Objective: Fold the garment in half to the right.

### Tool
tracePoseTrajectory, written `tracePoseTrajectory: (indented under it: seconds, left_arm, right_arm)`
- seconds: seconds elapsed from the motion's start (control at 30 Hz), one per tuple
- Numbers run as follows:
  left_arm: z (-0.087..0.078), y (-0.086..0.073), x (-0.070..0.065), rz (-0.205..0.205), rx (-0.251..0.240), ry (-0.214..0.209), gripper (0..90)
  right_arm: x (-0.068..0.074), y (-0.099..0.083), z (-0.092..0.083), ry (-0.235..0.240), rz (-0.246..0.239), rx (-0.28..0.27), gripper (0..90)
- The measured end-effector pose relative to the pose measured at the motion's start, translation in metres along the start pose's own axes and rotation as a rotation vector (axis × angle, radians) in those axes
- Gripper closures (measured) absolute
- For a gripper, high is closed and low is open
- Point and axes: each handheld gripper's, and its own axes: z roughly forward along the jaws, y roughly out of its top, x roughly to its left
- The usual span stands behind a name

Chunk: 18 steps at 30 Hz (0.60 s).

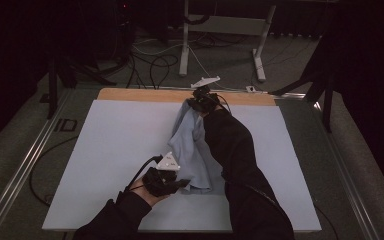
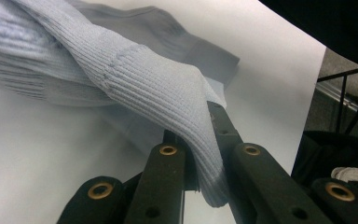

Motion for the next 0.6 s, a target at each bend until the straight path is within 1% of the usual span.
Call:
tracePoseTrajectory:
  seconds: [0.1,0.17,0.27,0.33,0.4,0.47,0.6]
  left_arm:
    - [0.006,0.005,-0.003,0.007,0.008,-0.006,87.0]
    - [0.011,0.008,-0.005,0.017,0.015,-0.012,87.0]
    - [0.019,0.013,-0.008,0.029,0.022,-0.022,87.0]
    - [0.024,0.016,-0.01,0.032,0.03,-0.027,87.0]
    - [0.03,0.018,-0.011,0.041,0.041,-0.034,87.0]
    - [0.034,0.019,-0.012,0.036,0.043,-0.037,87.0]
    - [0.044,0.022,-0.014,0.038,0.052,-0.043,87.0]
  right_arm:
    - [-0.008,-0.005,-0.005,0.002,0.016,-0.005,87.4]
    - [-0.012,-0.008,-0.007,-0.004,0.015,-0.005,87.4]
    - [-0.018,-0.014,-0.01,0.0,0.034,-0.01,87.3]
    - [-0.021,-0.018,-0.011,0.001,0.033,-0.007,87.3]
    - [-0.025,-0.023,-0.011,0.001,0.04,-0.009,87.3]
    - [-0.029,-0.027,-0.011,-0.002,0.044,-0.004,87.3]
    - [-0.034,-0.035,-0.007,0.016,0.054,0.0,87.2]
